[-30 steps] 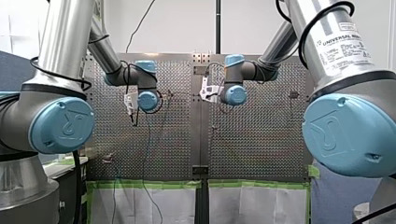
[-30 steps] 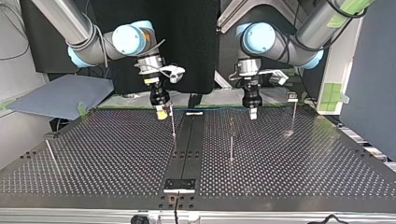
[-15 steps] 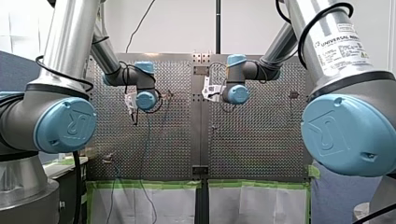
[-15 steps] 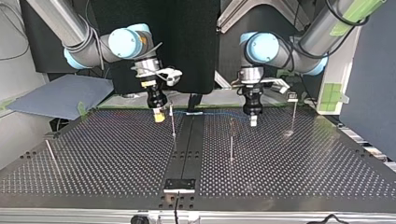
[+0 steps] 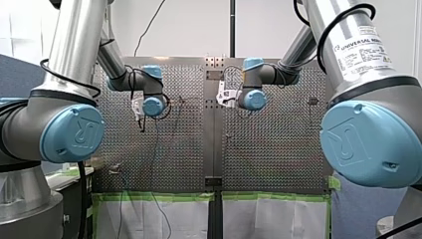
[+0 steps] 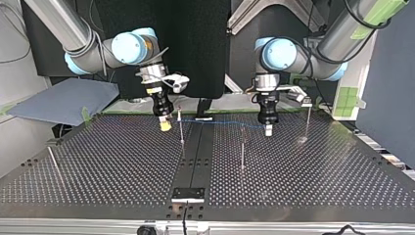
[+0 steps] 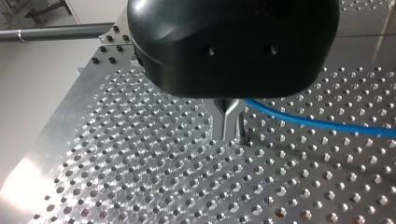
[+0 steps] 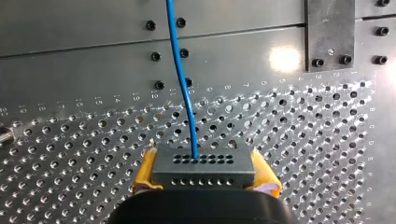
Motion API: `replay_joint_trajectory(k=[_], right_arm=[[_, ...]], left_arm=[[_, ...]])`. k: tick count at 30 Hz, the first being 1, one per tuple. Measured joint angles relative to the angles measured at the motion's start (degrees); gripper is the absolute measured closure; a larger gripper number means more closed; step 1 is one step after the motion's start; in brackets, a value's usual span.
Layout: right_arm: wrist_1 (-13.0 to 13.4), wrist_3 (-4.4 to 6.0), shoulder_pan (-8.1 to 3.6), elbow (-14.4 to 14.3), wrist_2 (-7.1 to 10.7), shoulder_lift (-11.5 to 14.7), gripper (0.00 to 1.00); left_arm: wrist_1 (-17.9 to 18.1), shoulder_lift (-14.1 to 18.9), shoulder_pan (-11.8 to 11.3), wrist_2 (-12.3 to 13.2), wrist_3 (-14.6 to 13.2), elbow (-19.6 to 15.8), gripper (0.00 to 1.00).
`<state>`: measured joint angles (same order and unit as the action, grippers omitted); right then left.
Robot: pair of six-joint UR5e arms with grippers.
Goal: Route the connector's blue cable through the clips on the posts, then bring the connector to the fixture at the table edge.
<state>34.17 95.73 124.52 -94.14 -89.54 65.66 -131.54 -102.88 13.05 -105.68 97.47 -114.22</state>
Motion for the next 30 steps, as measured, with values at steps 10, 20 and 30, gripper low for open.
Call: replay_joint_trajectory(k=[10,20,30], right_arm=[[0.11,0.0,-0.03,0.13,0.05,-0.19,1.0],[0.42,0.0,-1.32,0.14,0.06,-0.36,1.0],[0.56,0.0,-3.2,0.66,1.41,-0.51,1.0]], left_arm=[[-0.77,-3.36,-0.54,0.4,-0.29,2.19,0.99],[-2.29,-4.09,-1.26,0.84,-0.03,5.27,0.99],[-4.93,-4.11,-2.04,2.04,-0.01,8.16,0.99]])
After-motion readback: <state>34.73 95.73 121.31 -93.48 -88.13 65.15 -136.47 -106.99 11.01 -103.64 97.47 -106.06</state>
